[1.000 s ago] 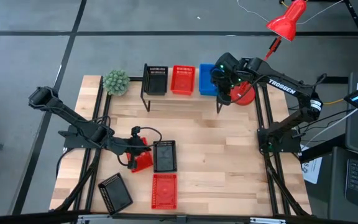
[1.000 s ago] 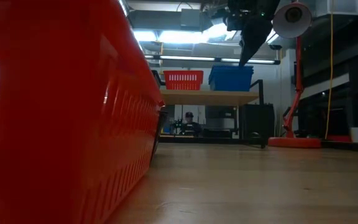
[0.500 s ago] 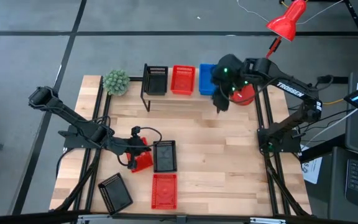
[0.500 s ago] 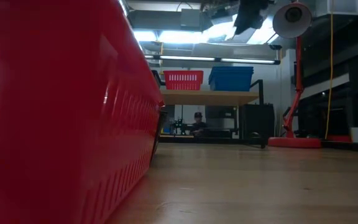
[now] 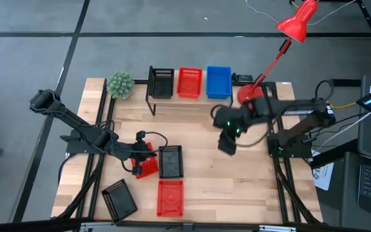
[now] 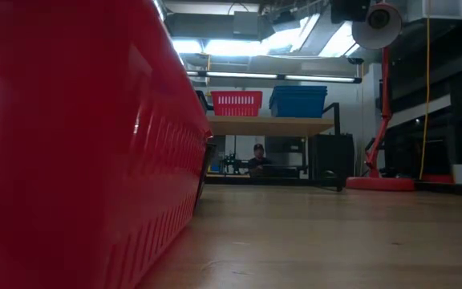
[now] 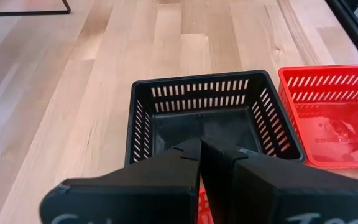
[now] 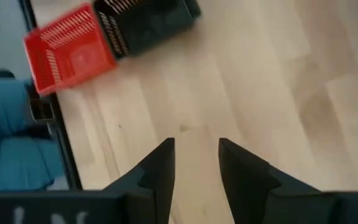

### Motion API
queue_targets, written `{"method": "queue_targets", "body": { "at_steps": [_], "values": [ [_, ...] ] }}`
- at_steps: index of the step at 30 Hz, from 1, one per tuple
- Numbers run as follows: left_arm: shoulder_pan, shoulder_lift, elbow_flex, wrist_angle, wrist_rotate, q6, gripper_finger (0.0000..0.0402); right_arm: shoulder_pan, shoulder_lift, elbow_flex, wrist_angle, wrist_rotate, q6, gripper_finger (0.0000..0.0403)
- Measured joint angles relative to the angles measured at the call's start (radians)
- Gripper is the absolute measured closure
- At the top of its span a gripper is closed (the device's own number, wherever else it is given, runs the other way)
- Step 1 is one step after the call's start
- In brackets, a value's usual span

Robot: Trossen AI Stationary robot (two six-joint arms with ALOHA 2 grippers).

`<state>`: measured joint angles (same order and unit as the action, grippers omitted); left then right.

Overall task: Stack baskets on shelf by color
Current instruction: Stack the top red bin on the red bin on the shelf

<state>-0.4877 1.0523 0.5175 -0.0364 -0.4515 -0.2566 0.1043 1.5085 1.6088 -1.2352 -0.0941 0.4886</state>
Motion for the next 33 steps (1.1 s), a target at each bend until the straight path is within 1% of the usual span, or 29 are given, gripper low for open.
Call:
{"method": "queue_targets", "body": {
  "at_steps": [2,5,8,11,14,17,19,24,28,31,33],
  "values": [
    [0.000,0.000,0.000,0.000,0.000,0.003,0.0401,0.057,-0.002,-0.052,0.099,0.024,0.061,0.0281],
    [0.000,0.000,0.000,0.000,0.002,0.005,0.0401,0.130,-0.001,-0.138,0.263,0.026,0.159,0.0281],
    [0.000,0.000,0.000,0.000,0.026,0.005,0.0401,0.193,-0.001,-0.240,0.495,0.038,0.212,0.0281],
    [0.000,0.000,0.000,0.000,0.056,0.004,0.0401,0.251,0.006,-0.343,0.760,0.085,0.208,0.0281],
    [0.000,0.000,0.000,0.000,0.087,0.003,0.0401,0.299,0.030,-0.423,1.010,0.107,0.159,0.0281],
    [-0.009,0.000,0.000,0.000,0.115,0.000,0.0401,0.338,0.082,-0.449,1.175,0.145,0.109,0.0281],
    [-0.016,0.000,0.000,0.000,0.130,-0.004,0.0401,0.354,0.118,-0.446,1.221,0.152,0.105,0.0281],
    [-0.023,0.001,0.000,0.000,0.192,-0.084,0.0401,0.369,0.172,-0.431,1.190,0.165,0.105,0.0281],
    [-0.030,0.023,0.001,-0.002,0.229,-0.128,0.0401,0.370,0.195,-0.430,1.192,0.249,0.108,0.0281],
    [-0.061,0.036,0.001,-0.001,0.233,-0.133,0.0401,0.369,0.223,-0.429,1.207,0.280,0.099,0.0281],
    [-0.080,0.047,0.001,-0.001,0.232,-0.130,0.0401,0.364,0.249,-0.429,1.250,0.286,0.066,0.0281]
  ]
}}
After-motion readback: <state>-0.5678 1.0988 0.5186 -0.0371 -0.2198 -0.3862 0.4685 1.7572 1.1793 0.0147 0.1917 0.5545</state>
